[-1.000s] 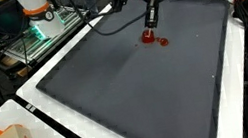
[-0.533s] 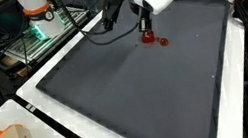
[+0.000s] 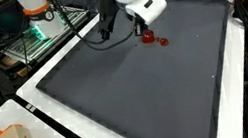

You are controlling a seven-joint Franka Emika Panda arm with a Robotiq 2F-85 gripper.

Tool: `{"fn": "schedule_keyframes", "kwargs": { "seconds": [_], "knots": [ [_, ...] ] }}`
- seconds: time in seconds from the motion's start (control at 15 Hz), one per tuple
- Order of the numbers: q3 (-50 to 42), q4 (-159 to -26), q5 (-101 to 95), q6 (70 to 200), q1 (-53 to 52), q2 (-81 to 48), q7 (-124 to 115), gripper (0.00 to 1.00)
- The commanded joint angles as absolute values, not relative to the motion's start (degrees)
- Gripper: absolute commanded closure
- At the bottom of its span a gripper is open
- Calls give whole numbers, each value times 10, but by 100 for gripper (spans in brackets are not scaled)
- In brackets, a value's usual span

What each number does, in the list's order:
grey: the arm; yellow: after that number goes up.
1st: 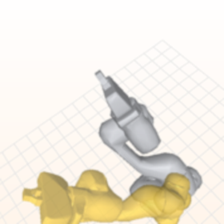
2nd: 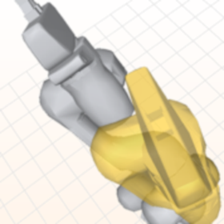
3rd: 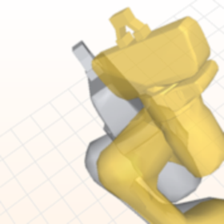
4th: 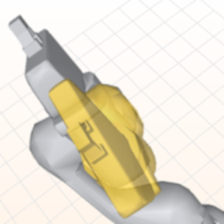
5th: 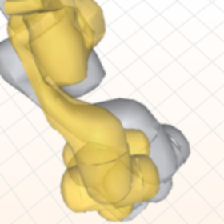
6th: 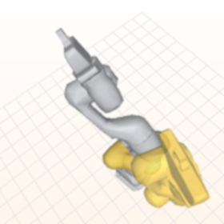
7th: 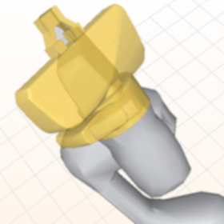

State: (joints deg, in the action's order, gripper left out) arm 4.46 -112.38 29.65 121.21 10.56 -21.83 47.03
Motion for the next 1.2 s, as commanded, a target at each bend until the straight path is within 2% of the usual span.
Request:
{"fn": "schedule_keyframes", "kwargs": {
  "seconds": [0.0, 1.13],
  "knots": [
    [48, -1148, 321, 1221, 111, -208, 497, 97],
    [47, -1122, 290, 1212, 87, -261, 464, 97]
  ]
}}
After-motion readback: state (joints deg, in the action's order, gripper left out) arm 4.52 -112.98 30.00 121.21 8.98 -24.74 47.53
